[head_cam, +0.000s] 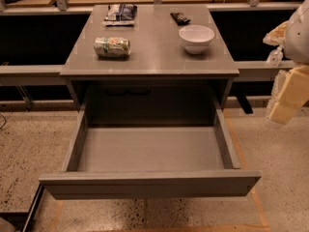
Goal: Place 7up can into top drawer
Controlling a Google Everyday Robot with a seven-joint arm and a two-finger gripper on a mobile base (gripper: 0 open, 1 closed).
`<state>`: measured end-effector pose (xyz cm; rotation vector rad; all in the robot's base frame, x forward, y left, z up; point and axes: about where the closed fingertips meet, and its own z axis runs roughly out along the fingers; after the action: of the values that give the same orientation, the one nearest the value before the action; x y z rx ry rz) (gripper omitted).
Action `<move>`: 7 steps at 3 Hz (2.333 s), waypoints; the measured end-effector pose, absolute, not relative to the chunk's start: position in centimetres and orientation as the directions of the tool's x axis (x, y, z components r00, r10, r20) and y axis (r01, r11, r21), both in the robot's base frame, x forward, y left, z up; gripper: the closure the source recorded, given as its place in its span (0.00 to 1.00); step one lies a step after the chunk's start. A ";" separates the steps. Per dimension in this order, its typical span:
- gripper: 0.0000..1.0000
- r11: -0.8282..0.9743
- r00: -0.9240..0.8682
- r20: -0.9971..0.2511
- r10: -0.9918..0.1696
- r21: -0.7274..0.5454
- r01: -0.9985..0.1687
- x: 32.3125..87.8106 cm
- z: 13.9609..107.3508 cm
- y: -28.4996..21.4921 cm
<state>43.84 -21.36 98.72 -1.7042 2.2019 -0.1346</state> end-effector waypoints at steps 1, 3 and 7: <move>0.00 0.271 -0.214 -0.217 -0.953 -0.286 -0.919 43.8 98.7 -21.4; 0.00 0.246 -0.133 -0.355 -0.925 -0.296 -0.923 49.0 98.9 -18.8; 0.00 0.263 -0.078 -0.492 -0.867 -0.319 -0.910 56.1 99.3 -14.5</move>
Offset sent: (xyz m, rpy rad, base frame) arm 0.0498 0.0209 -0.0076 0.1439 -0.0249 0.0618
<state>56.14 -14.48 99.27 -1.6037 1.9402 0.0941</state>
